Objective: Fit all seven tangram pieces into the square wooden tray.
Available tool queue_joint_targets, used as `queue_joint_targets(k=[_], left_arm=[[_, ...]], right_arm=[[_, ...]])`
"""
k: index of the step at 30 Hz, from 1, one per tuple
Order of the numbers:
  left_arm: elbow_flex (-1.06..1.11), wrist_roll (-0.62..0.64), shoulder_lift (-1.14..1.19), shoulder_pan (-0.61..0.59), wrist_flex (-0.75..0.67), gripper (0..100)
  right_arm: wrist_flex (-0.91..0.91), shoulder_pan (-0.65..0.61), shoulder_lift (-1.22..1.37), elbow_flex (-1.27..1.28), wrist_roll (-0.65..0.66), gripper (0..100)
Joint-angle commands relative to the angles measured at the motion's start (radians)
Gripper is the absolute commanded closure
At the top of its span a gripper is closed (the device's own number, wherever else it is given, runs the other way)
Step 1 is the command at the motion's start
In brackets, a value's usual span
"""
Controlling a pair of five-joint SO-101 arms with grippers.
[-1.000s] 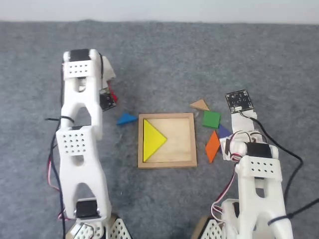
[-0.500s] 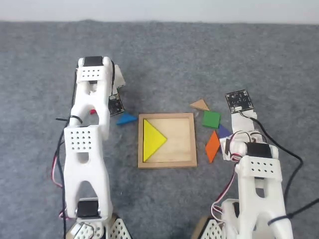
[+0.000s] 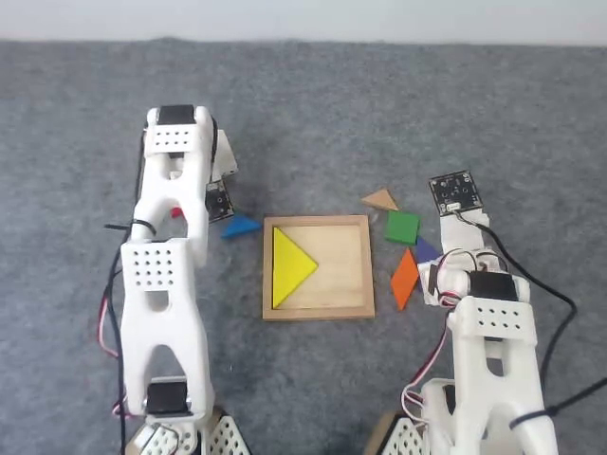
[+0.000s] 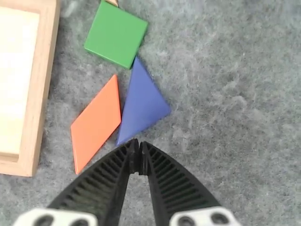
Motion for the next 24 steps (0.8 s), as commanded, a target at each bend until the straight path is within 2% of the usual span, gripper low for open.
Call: queue_joint_targets(k=[1,6,14,19,24], left_arm=[[-0.022,-0.049,-0.005,-0.008,0.124,84],[-0.024,-0.048,-0.008,-0.008,0.210,93],[0.051,-0.048,-0.025,-0.008,0.215,93],[0.136,-0.048,-0.141,-0.008,0.215,93],[0.329,-0.048,-0.304,0.025,0.210,93]], right_arm=[[-0.022,0.015,-0.013,-0.008,0.014,97.9],[-0.022,0.015,-0.013,-0.008,0.014,97.9],[-0.022,0.015,-0.013,-0.008,0.014,97.9],[-0.022,0.015,-0.013,-0.008,0.014,97.9],[-0.022,0.015,-0.013,-0.008,0.014,97.9]])
